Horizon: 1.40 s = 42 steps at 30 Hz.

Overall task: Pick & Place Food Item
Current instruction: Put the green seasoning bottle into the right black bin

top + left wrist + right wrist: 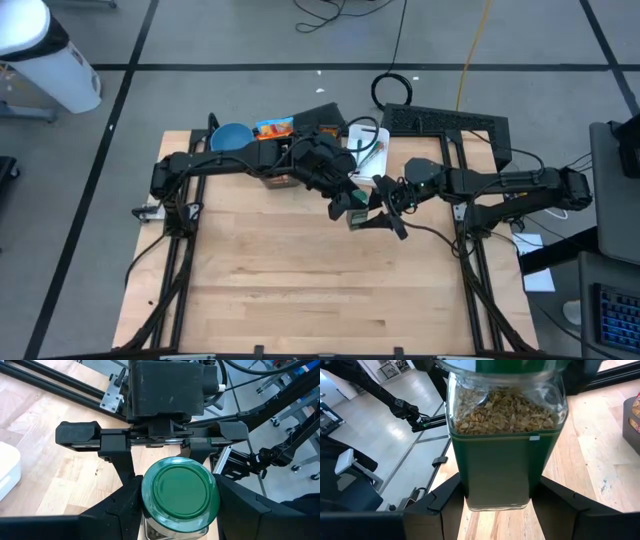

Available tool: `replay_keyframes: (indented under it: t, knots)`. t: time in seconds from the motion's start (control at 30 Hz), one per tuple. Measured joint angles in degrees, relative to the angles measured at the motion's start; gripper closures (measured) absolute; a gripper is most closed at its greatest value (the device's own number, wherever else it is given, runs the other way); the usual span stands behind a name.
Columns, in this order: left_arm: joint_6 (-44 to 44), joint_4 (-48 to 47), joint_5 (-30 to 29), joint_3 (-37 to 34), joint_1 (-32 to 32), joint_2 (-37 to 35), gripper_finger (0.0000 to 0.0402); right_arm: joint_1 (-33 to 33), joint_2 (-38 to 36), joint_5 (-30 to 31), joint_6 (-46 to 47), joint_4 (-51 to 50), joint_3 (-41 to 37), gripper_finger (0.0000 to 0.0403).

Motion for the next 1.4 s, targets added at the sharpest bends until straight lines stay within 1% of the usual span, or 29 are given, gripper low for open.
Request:
replay_keyframes:
  t: [0.13, 0.17, 0.3, 0.37, 0.43, 0.5, 0.6, 0.7, 0.83, 0.9, 0.97, 1.13, 1.23, 1.33, 1.4]
  knots:
    - [0.09, 0.15, -0.01, 0.00, 0.00, 0.00, 0.0190, -0.03, 0.00, 0.03, 0.24, 0.27, 0.00, 0.0207]
    - [0.04, 0.27, 0.04, 0.00, 0.00, 0.00, 0.0190, -0.20, 0.00, -0.11, 0.56, 0.32, 0.00, 0.0193]
    - [0.49, 0.35, -0.43, -0.08, 0.08, 0.04, 0.0190, -1.21, -0.02, -0.82, 2.71, 0.27, 0.13, 0.0113]
    - [0.58, 0.60, -0.66, -0.13, 0.21, 0.10, 0.0190, -1.62, -0.12, -0.94, 2.93, 0.37, 0.17, 0.0082]
    - [0.71, 0.79, -0.65, -0.13, 0.43, 0.03, 0.0190, -1.96, -0.75, -0.93, 2.99, 0.46, 0.17, 0.0061]
    - [1.02, 0.82, -0.65, -0.13, 0.70, -0.20, 0.0190, -2.19, -1.39, -0.76, 2.69, 1.04, 0.17, 0.0050]
    - [1.45, -0.16, -0.62, -0.13, 1.23, -1.04, 0.0190, -2.56, -2.85, 0.57, 1.33, 0.82, 0.17, 0.0048]
    - [1.85, -2.86, -1.54, -0.13, 1.89, -2.23, 0.0190, -3.45, -5.03, 3.43, -0.43, -0.98, 0.17, 0.0053]
    - [4.17, -8.81, -8.53, -0.13, 2.84, -4.77, 0.0190, -5.05, -8.69, 8.32, -3.29, -5.24, 0.20, 0.0061]
    - [4.51, -11.51, -10.51, -0.13, 3.74, -5.98, 0.0190, -5.83, -10.60, 10.59, -4.20, -7.30, 0.20, 0.0064]
    - [4.58, -12.38, -10.92, -0.15, 5.34, -7.09, 0.0190, -6.53, -12.17, 12.07, -4.59, -7.60, 0.17, 0.0065]
    - [5.94, -12.41, -11.60, -0.38, 9.84, -7.65, 0.0190, -7.91, -14.37, 13.66, -4.03, -8.75, 0.17, 0.0065]
    - [5.98, -11.63, -13.41, -0.79, 12.58, -7.16, 0.0190, -7.87, -14.89, 15.14, -3.22, -9.70, 0.17, 0.0065]
    - [5.83, -9.90, -14.55, -3.69, 14.98, -7.05, 0.0190, -7.85, -15.10, 15.20, -2.41, -10.68, 0.15, 0.0065]
    - [4.84, -6.61, -14.09, -6.79, 16.17, -7.02, 0.0190, -7.85, -15.22, 15.43, -1.91, -11.15, 0.15, 0.0065]
